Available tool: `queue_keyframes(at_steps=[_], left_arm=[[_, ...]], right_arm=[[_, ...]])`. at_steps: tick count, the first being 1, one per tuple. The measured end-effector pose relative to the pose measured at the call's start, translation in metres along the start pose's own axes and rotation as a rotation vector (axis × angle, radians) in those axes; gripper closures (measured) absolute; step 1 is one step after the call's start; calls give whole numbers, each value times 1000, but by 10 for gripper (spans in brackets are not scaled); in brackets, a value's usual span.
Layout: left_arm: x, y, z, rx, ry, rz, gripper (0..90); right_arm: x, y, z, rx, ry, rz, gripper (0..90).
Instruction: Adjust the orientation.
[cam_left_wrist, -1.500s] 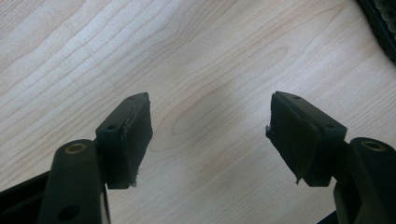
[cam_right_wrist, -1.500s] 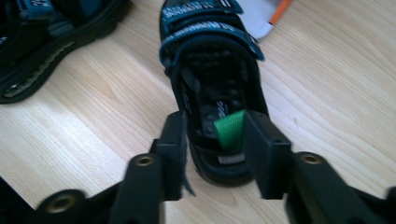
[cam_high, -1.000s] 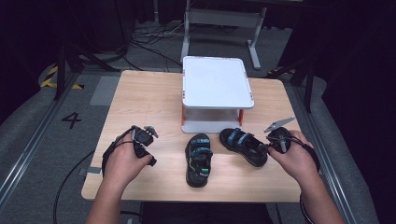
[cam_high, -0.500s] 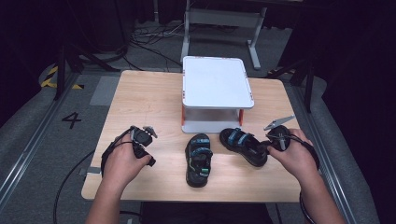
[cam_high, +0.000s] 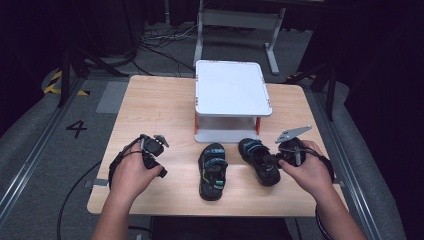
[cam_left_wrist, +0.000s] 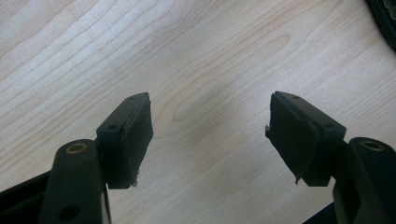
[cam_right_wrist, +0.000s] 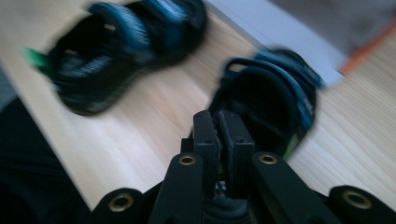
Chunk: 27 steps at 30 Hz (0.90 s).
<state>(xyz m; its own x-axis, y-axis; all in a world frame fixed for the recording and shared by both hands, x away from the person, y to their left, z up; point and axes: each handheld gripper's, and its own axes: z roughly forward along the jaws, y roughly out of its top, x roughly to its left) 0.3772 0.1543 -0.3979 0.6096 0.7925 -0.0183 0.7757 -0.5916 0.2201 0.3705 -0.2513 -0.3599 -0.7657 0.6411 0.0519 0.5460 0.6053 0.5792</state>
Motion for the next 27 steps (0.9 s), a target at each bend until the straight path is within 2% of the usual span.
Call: queue_keyframes(at_steps=[4, 6, 8, 11, 13, 14, 15, 16, 17, 18, 19, 20, 21, 22, 23, 25, 26, 27], left_arm=[[-1, 2, 0, 0, -2, 7, 311], [-1, 3, 0, -1, -3, 11, 311], [-1, 4, 0, 0, -7, 12, 311], [0, 6, 0, -4, -8, 21, 310], [0, 7, 0, -4, -5, 20, 311], [0, 7, 0, -4, -5, 22, 310], [0, 7, 0, -5, -8, 23, 310], [0, 8, 0, -6, -9, 23, 310], [0, 7, 0, -6, -8, 23, 310], [0, 7, 0, -4, -7, 22, 310], [0, 7, 0, -5, -6, 21, 310], [0, 7, 0, -5, -6, 21, 310], [0, 5, 0, -5, -6, 18, 310], [0, 4, 0, 1, -10, 12, 310], [0, 3, 1, 0, -5, 15, 310], [0, 0, 2, 5, -6, 3, 310], [1, -1, 2, 4, -10, -2, 309], [1, -3, 2, 11, -5, -2, 309]], right_arm=[[23, 7, 9, -10, 102, -57, 865], [33, 8, 14, 3, 158, -78, 865], [42, 8, 18, 42, 204, -92, 864], [46, 4, 23, 81, 215, -102, 862], [45, 3, 25, 92, 224, -92, 856], [45, 3, 25, 104, 216, -99, 844], [46, 3, 23, 96, 201, -114, 795], [47, 4, 22, 73, 186, -124, 718], [47, 4, 18, 25, 161, -129, 636], [45, 5, 15, -13, 138, -114, 582], [43, 6, 11, -38, 91, -117, 558], [43, 6, 11, -38, 91, -117, 558], [39, 7, 9, -42, 32, -128, 522], [30, 6, 12, -4, -53, -155, 512], [30, 6, 12, -4, -53, -155, 512], [25, 6, 19, 43, -74, -181, 496], [23, 6, 25, 70, -77, -211, 498], [22, 6, 28, 77, -71, -212, 510]])
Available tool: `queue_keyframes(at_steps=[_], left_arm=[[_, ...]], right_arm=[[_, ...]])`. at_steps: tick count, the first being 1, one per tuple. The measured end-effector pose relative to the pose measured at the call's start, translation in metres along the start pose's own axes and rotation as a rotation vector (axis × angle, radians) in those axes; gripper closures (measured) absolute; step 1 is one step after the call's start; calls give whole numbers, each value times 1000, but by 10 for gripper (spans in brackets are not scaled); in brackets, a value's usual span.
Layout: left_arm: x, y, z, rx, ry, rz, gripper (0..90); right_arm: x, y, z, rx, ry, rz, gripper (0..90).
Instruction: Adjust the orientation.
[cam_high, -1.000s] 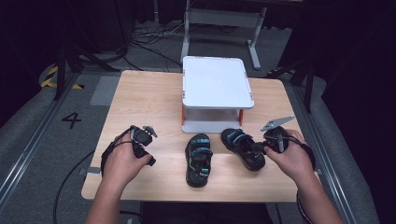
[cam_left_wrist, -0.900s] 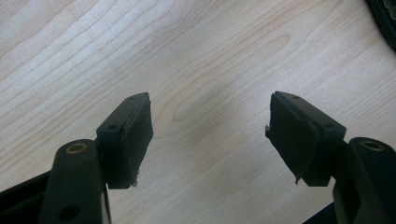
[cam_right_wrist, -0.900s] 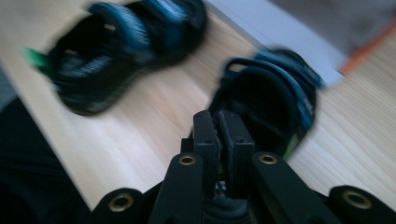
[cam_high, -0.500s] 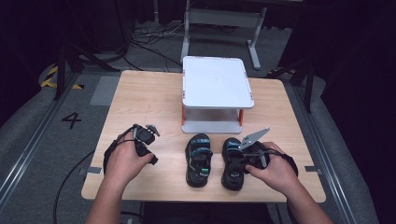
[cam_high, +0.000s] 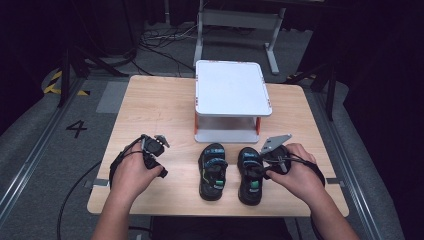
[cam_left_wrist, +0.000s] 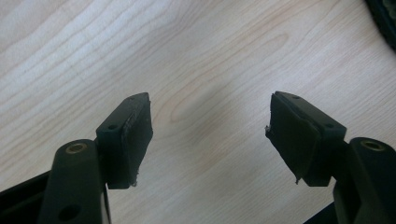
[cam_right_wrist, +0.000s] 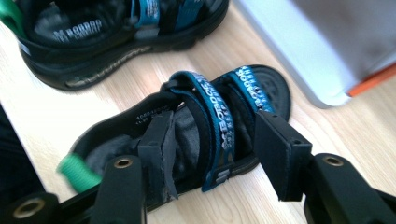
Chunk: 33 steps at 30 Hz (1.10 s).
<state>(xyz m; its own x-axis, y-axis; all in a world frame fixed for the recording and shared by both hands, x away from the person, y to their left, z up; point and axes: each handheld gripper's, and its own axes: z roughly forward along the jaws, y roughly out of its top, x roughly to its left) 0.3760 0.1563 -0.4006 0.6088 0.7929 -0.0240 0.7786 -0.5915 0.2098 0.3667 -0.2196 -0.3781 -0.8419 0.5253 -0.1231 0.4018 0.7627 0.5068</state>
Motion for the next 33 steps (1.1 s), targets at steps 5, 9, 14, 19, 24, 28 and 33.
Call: queue_keyframes(at_steps=[5, 9, 14, 19, 24, 28, 33], left_arm=[[1, -5, -2, -5, -1, -11, 306], [2, -3, -2, -6, 1, -6, 306], [0, 0, -1, -7, -7, 3, 306], [3, 2, -4, -18, -2, 5, 306], [3, 5, -5, -24, -7, 9, 304], [3, 7, -6, -22, -10, 12, 301], [6, 11, -6, -21, -11, 17, 298]], right_arm=[[2, 11, 18, 50, -26, -85, 720], [6, 23, 21, 19, -13, -100, 735], [10, 41, 31, -39, 39, -136, 738], [8, 47, 42, -32, -6, -167, 738], [6, 43, 42, -29, 34, -105, 648], [4, 43, 38, -38, 66, -53, 569], [5, 47, 13, -48, 75, -5, 515]])
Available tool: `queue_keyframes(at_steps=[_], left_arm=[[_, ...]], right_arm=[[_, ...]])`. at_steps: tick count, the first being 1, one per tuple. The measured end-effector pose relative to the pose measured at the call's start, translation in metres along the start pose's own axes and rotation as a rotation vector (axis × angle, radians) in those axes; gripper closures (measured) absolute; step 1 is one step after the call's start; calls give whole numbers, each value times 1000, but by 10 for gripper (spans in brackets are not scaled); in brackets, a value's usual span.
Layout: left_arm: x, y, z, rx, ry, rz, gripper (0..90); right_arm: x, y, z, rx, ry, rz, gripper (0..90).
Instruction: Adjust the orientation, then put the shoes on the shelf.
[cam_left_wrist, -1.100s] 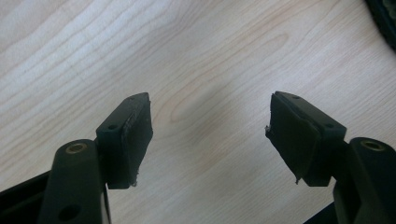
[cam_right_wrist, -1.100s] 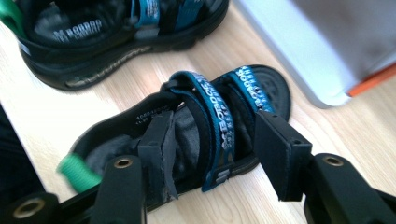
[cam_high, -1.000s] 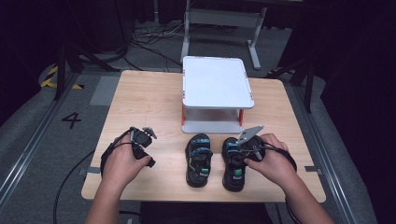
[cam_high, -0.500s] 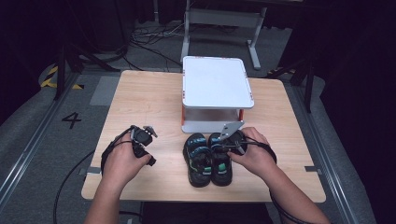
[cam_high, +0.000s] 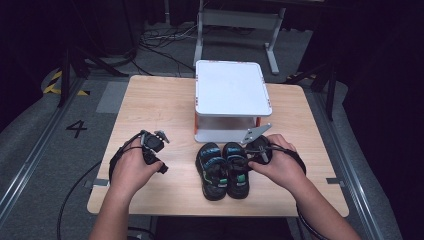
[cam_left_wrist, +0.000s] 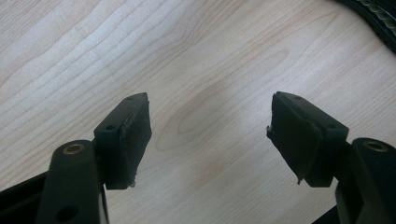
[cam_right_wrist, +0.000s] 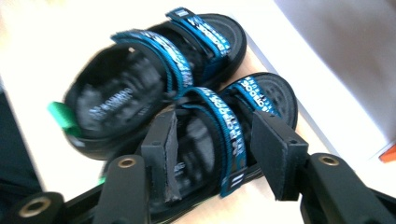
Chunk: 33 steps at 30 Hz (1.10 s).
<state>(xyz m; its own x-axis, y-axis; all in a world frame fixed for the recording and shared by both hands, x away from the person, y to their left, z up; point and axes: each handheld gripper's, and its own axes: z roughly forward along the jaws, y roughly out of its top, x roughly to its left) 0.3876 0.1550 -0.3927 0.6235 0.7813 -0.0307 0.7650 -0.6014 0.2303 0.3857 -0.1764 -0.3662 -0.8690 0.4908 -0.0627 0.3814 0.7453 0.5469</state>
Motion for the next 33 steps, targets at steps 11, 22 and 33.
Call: queue_keyframes(at_steps=[11, 22, 33], left_arm=[[-4, 7, -1, -9, -9, 17, 297], [-3, 1, -2, -7, -10, 18, 298], [-5, -10, -2, 0, -2, 3, 298]], right_arm=[[17, 13, -8, 34, 42, 105, 472], [34, 22, 10, 175, 30, 282, 484], [40, 28, 40, 264, 0, 376, 482]])
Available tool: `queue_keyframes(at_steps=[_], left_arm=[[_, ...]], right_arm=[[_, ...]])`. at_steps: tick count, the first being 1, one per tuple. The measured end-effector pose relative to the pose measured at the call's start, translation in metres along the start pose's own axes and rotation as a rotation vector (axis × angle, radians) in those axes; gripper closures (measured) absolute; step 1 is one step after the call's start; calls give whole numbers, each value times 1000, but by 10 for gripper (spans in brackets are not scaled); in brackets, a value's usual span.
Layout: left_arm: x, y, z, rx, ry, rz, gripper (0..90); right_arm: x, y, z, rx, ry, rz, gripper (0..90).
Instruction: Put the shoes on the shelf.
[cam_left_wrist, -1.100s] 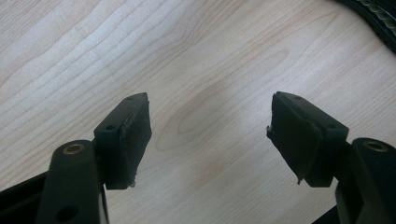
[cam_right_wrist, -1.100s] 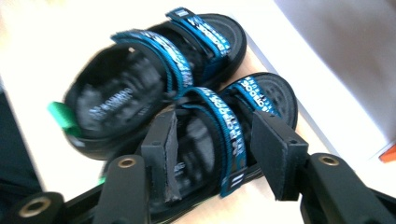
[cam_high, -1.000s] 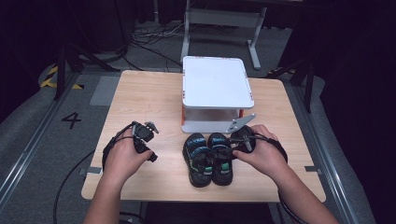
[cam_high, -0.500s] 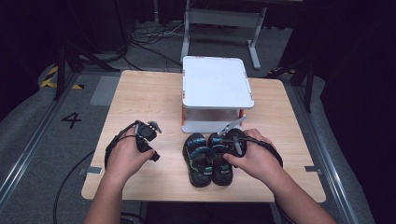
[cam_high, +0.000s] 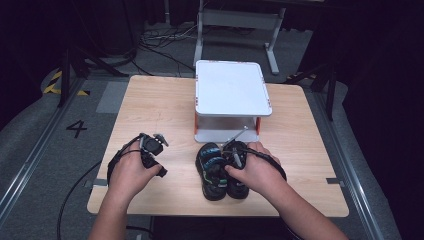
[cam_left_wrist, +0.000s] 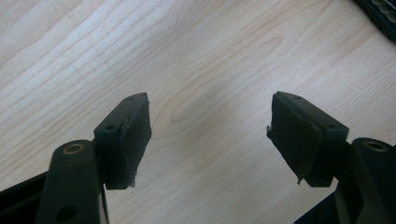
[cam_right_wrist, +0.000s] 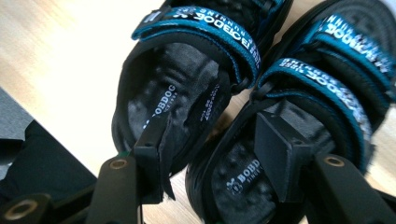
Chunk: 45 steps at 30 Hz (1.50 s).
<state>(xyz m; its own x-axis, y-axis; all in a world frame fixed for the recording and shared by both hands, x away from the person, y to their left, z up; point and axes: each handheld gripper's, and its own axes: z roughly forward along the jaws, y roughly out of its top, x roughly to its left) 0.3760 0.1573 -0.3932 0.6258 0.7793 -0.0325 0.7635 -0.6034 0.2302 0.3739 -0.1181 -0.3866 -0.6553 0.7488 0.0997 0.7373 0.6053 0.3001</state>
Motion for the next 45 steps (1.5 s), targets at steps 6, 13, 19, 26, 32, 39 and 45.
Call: queue_keyframes(at_steps=[6, 13, 19, 26, 32, 39, 45], left_arm=[[0, -1, 0, 5, 6, 11, 310], [0, 2, 1, 2, -2, 10, 305], [0, 4, 0, -3, 2, 11, 305], [1, 9, 0, -11, -10, 17, 305], [3, 15, 0, -14, -12, 32, 304], [5, 17, -1, -28, -24, 34, 304], [7, 15, -3, -35, -26, 28, 304]], right_arm=[[-6, 0, 15, 55, 13, -38, 650], [-8, 1, 15, 72, 23, -68, 813], [-12, -2, 12, 40, 6, -25, 835], [-25, 5, -8, -31, 22, 14, 836], [-44, 22, -25, -124, -2, 77, 835], [-71, 55, -26, -197, -55, 178, 835], [-86, 66, -11, -222, -100, 255, 835]])
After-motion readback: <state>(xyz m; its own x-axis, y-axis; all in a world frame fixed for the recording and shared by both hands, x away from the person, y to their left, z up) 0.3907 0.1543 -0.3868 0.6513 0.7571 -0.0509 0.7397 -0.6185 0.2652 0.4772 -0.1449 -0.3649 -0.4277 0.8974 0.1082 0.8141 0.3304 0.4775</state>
